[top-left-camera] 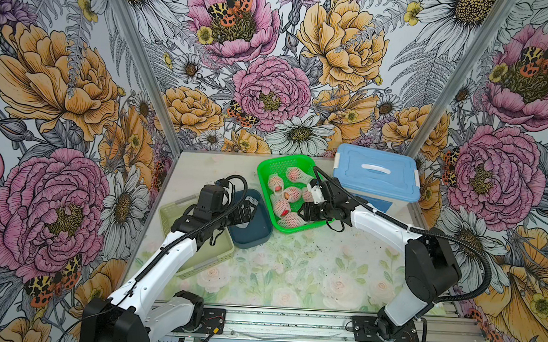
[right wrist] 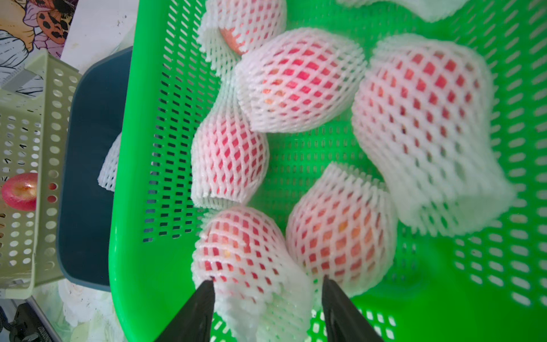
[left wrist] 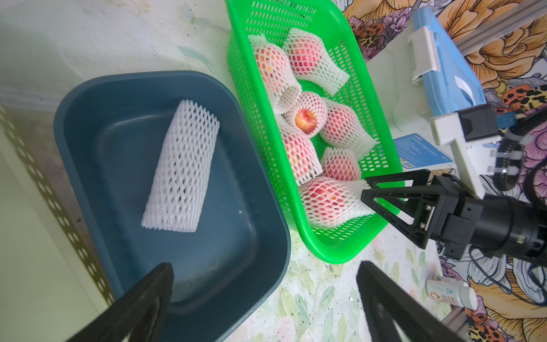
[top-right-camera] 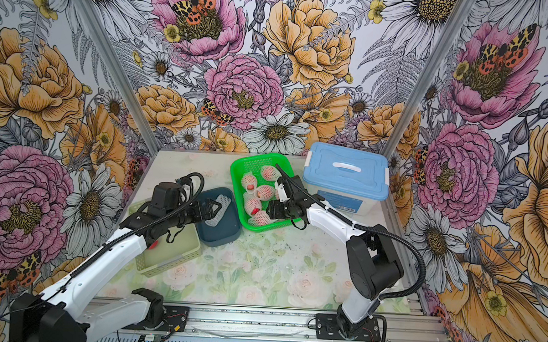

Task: Remove foam nets from apples
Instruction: Place the foam net into the storage box, then pick up the apple from the basket.

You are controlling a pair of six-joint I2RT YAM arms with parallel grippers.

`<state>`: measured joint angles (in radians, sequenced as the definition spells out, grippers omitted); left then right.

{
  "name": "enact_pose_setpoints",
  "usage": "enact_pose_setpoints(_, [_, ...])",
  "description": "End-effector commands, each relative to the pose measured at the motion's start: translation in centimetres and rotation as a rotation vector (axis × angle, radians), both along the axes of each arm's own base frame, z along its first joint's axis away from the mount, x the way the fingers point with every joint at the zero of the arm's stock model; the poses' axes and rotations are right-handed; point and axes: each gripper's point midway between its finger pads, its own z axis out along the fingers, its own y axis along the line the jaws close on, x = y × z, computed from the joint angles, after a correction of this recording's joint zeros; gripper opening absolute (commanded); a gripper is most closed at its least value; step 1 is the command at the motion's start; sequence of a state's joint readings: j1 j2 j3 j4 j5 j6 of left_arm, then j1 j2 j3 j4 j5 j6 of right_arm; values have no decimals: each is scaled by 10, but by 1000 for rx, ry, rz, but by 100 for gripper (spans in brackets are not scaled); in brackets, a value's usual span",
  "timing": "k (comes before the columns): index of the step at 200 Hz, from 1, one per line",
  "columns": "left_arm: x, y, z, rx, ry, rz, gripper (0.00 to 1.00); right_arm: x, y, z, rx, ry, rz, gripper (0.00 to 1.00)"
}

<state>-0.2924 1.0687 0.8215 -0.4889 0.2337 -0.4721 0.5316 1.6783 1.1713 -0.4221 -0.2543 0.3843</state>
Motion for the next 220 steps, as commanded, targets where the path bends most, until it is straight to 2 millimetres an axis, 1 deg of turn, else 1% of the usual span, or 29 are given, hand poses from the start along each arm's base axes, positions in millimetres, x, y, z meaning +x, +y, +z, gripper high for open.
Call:
enact_pose_setpoints(1, [7,-7,19,-22,-51,-11,99,-2,12,14,13,-44,30,52])
enact_pose_setpoints(30, [6,-5,19,-22,-56,-4,99,-5,16,16,7,-52,31,38])
enact_pose_setpoints(51, [6,-5,18,-18,-55,-5,99,-5,12,26,7,-80,15,23])
enact_pose_setpoints(58, [6,-5,17,-16,-52,-4,99,-4,11,31,8,-92,9,16])
enact_pose_setpoints(64, [7,-6,18,-16,-52,-7,99,-4,10,34,10,-100,5,13])
enact_pose_setpoints(104, [7,-9,14,-16,-44,-20,99,-6,10,66,55,-166,11,12])
enact_pose_setpoints(132, [6,-10,16,-15,-51,-26,99,-14,13,93,97,-219,40,11])
enact_pose_setpoints(148, [6,-11,18,-18,-56,-31,99,-26,20,110,116,-265,95,12])
enact_pose_setpoints(164, [7,-13,18,-22,-58,-37,99,-41,26,121,111,-314,141,11])
enact_pose_setpoints(205, [8,-20,16,-24,-59,-53,99,-72,24,134,156,-334,170,11])
enact_pose_setpoints(220, [9,-21,15,-18,-60,-53,99,-86,26,134,188,-311,192,11])
